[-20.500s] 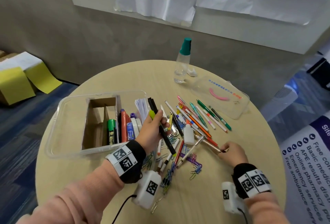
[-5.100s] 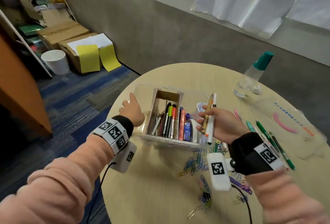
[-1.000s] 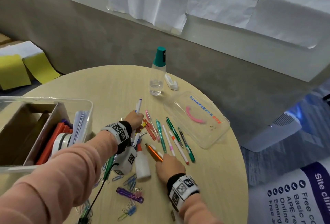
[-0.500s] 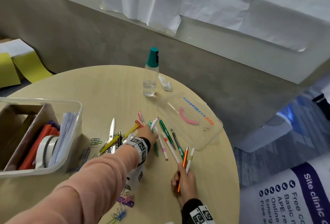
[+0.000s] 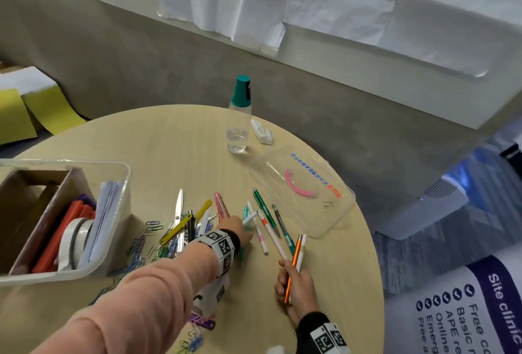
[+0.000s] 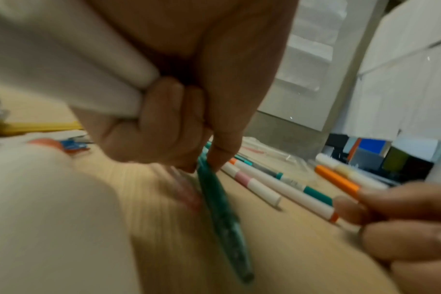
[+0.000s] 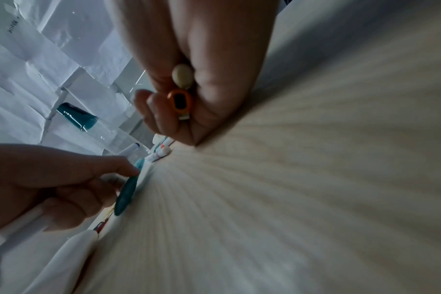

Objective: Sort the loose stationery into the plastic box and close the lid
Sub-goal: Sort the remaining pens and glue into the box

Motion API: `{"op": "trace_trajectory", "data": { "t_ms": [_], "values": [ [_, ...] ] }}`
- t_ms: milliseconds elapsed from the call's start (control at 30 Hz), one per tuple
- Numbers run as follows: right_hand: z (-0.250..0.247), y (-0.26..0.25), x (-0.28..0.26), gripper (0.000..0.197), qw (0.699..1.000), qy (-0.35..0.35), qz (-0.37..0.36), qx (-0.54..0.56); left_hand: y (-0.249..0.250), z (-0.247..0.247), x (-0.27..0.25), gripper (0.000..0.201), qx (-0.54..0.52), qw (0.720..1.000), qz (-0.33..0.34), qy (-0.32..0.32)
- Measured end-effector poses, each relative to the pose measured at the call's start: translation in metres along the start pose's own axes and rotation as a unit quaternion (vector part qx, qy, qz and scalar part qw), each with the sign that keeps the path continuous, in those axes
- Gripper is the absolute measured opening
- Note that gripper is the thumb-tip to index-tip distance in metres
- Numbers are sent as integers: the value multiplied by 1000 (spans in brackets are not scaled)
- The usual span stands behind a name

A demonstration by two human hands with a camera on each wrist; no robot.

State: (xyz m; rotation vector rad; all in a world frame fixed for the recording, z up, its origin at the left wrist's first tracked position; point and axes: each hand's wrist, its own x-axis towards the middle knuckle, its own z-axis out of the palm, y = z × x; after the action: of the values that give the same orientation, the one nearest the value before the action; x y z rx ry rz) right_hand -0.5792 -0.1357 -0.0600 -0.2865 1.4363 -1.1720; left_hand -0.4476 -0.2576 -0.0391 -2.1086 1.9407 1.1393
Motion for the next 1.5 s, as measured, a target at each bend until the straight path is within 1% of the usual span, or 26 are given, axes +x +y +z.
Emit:
{"op": "trace_trajectory", "data": {
  "t_ms": [100, 233, 300, 400, 500, 633, 700, 800, 867, 967, 1033, 1133, 1233, 1300, 1333, 1400, 1500],
  "values": [
    [0, 0, 1, 14, 1000, -1, 1, 6, -9, -4, -1, 34, -32, 999, -12, 0],
    [3, 1, 1, 14, 1000, 10, -10, -28, -14, -28, 7, 33, -73, 994, -37, 76],
    [5, 3, 0, 15, 998, 18, -17, -53, -15, -37, 10, 36, -87, 991, -56, 90],
    [7, 3, -1, 15, 996, 25, -21, -80, -15, -38, 12, 37, -50, 993, -69, 79],
    [8, 1, -3, 15, 996, 26, -19, -86, -14, -35, 12, 33, -16, 995, -60, 72],
    [8, -2, -3, 14, 997, 24, -17, -78, -9, -32, 5, 24, -55, 996, -36, 68],
    [7, -2, -3, 13, 997, 22, -16, -75, -5, -31, 1, 23, -71, 995, -29, 65],
    [8, -1, -3, 13, 997, 21, -14, -76, 1, -28, -1, 20, -66, 996, -19, 62],
    [9, 0, -3, 14, 996, 25, -15, -80, 3, -27, 0, 22, -36, 997, -16, 62],
    [9, 0, -1, 14, 995, 34, -24, -86, 1, -21, 0, 32, 18, 999, -10, 38],
    [10, 0, -2, 14, 995, 39, -25, -90, 1, -16, -3, 32, 43, 999, -3, 33],
    [11, -2, -3, 14, 994, 43, -26, -96, 4, -14, -6, 31, 28, 999, 1, 25],
    [14, -2, -4, 14, 993, 48, -33, -99, 8, -21, -15, 31, -33, 999, 5, 17],
    [15, -2, -5, 16, 993, 51, -46, -99, 10, -30, -24, 25, -124, 992, 6, 17],
    [16, -1, -6, 18, 992, 53, -53, -101, 10, -37, -30, 24, -176, 984, 10, 12],
    [18, -1, -8, 20, 990, 59, -65, -107, 8, -54, -43, 25, -289, 957, 17, -2],
    [25, -1, -11, 15, 988, 79, -79, -111, -2, -85, -64, 32, -449, 893, 25, -9]
  ]
}}
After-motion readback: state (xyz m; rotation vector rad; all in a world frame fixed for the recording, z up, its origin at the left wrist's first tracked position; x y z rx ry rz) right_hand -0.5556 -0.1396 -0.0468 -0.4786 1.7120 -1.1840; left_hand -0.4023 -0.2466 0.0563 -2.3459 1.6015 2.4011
